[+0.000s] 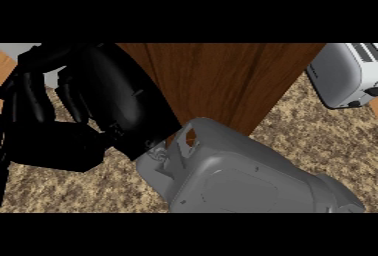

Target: Pick up the wine, place it into the cabinet and close the cabinet

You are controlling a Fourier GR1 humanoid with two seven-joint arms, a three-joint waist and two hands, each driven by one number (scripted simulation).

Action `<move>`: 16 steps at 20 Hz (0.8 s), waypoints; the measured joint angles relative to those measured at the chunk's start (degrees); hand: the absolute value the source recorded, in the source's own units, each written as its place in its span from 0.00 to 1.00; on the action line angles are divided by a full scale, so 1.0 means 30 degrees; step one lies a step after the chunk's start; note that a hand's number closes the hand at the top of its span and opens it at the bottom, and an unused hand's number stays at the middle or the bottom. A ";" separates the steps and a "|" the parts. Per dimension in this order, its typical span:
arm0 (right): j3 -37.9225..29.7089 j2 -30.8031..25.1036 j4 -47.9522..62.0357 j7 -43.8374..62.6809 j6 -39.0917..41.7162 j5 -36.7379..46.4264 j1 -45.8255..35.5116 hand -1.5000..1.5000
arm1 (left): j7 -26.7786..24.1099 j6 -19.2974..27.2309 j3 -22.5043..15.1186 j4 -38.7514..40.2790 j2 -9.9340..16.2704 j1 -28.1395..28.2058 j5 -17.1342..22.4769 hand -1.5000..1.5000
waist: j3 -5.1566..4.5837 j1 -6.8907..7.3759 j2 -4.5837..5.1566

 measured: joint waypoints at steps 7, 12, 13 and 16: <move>-0.2398 0.0128 0.4570 -0.2256 0.1989 -0.0611 -0.1291 1.00 | 0.0561 0.0206 0.0442 0.0102 -0.0543 -0.0406 -0.0363 0.00 | 0.0023 -0.0157 -0.0111; -0.3062 0.0125 0.6098 -0.4037 0.3525 -0.0978 -0.1341 1.00 | 0.0968 0.0271 0.0457 -0.0079 -0.0794 -0.0634 -0.0729 0.00 | -0.0007 -0.0108 -0.0443; -0.3183 0.0124 0.6400 -0.4419 0.3780 -0.1009 -0.1337 1.00 | 0.1040 0.0254 0.0431 -0.0166 -0.0820 -0.0609 -0.0757 0.00 | 0.0012 -0.0061 -0.0511; -0.3376 0.0016 0.6895 -0.5262 0.4489 -0.1103 -0.1270 1.00 | 0.1331 0.0412 0.0340 -0.0245 -0.0929 -0.0827 -0.0842 0.00 | -0.0032 0.0002 -0.0655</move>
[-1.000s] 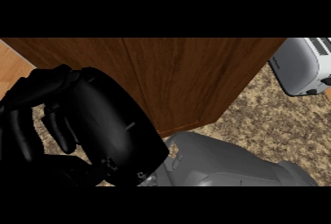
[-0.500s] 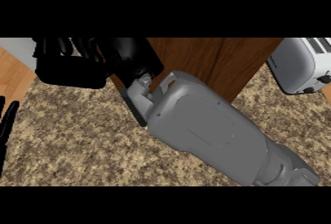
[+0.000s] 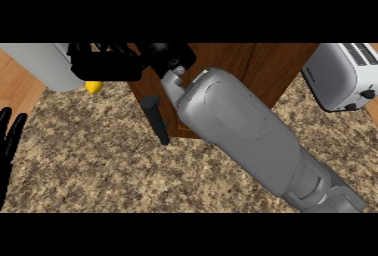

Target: Pick up the wine, place it into the cabinet and close the cabinet

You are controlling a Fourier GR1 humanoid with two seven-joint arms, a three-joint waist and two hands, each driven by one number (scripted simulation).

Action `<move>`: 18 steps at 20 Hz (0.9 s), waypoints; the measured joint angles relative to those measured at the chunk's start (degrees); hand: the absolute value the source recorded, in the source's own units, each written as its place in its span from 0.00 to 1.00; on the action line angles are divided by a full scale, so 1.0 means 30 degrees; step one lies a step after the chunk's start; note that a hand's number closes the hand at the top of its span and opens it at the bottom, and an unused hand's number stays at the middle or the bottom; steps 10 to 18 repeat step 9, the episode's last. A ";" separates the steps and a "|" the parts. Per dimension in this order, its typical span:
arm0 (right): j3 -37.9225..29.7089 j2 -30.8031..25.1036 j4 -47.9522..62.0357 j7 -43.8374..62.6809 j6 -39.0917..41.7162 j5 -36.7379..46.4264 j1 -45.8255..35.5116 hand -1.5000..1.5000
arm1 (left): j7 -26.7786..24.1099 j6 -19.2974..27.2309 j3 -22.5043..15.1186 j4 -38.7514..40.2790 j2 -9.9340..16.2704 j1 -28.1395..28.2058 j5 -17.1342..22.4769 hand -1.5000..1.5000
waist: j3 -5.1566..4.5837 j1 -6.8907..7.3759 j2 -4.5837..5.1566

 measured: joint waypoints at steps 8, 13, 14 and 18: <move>0.0207 -0.0628 0.0500 -0.1717 0.1220 0.0587 0.0291 1.00 | 0.0422 0.0227 0.0146 -0.0103 -0.0075 -0.0384 -0.0096 0.00 | -0.0166 0.0113 -0.0221; 0.0248 -0.0706 0.0505 -0.1902 0.1295 0.0700 0.0347 1.00 | 0.0461 0.0265 0.0094 -0.0161 -0.0108 -0.0383 -0.0145 0.00 | -0.0184 0.0123 -0.0241; 0.0248 -0.0706 0.0505 -0.1902 0.1295 0.0700 0.0347 1.00 | 0.0461 0.0265 0.0094 -0.0161 -0.0108 -0.0383 -0.0145 0.00 | -0.0184 0.0123 -0.0241; 0.0248 -0.0706 0.0505 -0.1902 0.1295 0.0700 0.0347 1.00 | 0.0461 0.0265 0.0094 -0.0161 -0.0108 -0.0383 -0.0145 0.00 | -0.0184 0.0123 -0.0241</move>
